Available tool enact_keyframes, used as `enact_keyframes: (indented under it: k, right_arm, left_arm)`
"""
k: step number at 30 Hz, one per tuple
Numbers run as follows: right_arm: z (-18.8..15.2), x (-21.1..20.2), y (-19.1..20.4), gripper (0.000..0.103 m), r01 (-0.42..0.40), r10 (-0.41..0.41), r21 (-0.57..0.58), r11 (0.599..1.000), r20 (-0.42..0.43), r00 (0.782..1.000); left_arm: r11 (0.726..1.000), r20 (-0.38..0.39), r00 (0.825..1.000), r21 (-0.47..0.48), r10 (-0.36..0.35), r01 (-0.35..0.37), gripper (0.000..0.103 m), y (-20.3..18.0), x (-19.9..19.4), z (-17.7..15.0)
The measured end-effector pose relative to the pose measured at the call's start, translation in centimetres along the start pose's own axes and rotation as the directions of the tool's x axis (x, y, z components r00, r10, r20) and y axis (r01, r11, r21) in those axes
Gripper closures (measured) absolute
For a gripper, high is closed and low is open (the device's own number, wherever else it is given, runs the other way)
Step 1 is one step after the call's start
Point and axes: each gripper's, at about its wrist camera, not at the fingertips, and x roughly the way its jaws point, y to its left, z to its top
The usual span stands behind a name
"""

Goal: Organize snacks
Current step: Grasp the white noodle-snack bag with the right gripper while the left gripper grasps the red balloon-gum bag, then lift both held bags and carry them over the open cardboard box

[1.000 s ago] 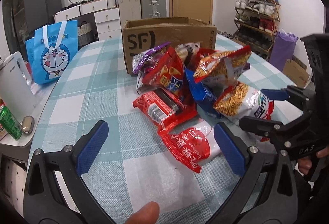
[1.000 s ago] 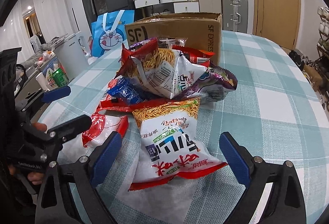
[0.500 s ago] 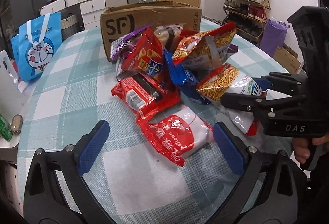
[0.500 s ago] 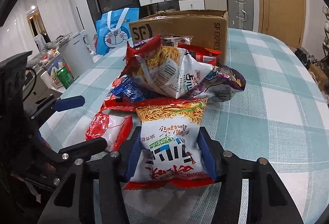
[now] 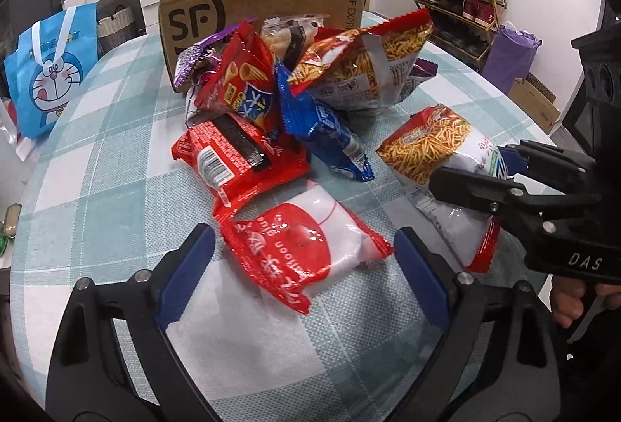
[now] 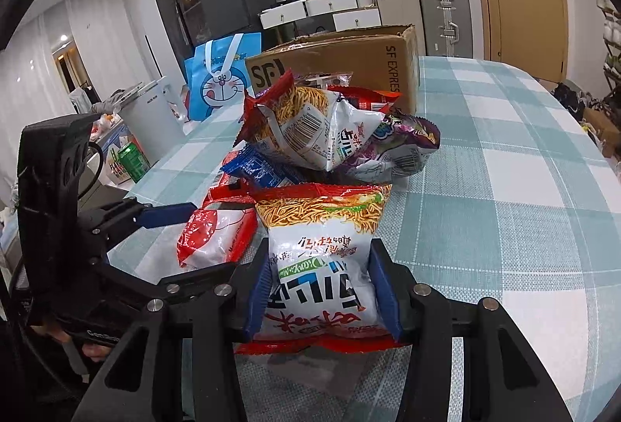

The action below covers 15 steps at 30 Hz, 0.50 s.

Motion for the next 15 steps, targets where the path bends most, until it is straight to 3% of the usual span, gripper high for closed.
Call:
enact_keyframes:
  k: [8,15]
  right_arm:
    - [-0.2,-0.2,-0.1,0.055,-0.008,0.008,0.002,1.0,0.006,1.0]
    - [-0.3,-0.6,0.2,0.055,-0.012,0.012,-0.003,1.0,0.022,1.0]
  left_arm:
    - [1.0,-0.009,1.0,0.007,-0.02,0.02,0.043,-0.3,0.1,-0.2]
    - [0.999,0.008,0.999,-0.01,-0.044,0.044,0.05,0.2,-0.6,-1.1]
